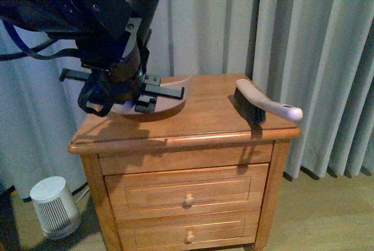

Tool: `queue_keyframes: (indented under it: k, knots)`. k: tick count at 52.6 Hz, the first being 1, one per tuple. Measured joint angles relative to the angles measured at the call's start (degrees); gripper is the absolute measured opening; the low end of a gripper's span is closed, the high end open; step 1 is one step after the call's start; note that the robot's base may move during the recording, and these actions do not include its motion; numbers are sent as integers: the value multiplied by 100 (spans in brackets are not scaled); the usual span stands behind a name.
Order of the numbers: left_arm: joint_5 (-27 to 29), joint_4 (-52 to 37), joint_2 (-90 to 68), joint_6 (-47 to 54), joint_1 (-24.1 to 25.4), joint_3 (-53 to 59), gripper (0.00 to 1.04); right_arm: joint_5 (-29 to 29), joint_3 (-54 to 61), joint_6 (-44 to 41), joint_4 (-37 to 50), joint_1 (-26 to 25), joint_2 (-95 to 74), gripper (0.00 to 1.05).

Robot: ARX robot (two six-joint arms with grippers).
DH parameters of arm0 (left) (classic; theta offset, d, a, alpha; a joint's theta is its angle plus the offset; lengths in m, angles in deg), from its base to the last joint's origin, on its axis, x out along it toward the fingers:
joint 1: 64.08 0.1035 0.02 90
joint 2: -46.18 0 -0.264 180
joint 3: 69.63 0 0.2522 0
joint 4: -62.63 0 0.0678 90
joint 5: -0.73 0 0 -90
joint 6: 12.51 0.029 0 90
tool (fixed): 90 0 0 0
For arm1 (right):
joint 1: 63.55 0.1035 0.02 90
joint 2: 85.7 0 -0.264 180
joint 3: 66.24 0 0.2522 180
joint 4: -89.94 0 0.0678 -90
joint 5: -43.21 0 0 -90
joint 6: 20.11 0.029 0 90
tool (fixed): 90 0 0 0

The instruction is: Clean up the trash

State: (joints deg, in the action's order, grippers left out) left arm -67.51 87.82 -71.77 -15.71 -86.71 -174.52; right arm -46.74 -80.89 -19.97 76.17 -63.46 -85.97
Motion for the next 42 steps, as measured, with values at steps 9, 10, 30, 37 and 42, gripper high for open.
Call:
queue_keyframes:
  k: [9,10,30,37,42]
  knots:
    - [-87,-1207,890,391,-85,704,28,0,0,0,0,0,0,97]
    - [-83,-1373,1034,507,-94,824,28,0,0,0,0,0,0,97]
    - [-763,-3936,4282,2197,345,3926,28,0,0,0,0,0,0,97]
    - [-1123,-3873,5587,2197,938,4868,28,0,0,0,0,0,0,97]
    - [-1576,-3486,6704,2046,1493,5486,28,0,0,0,0,0,0,97]
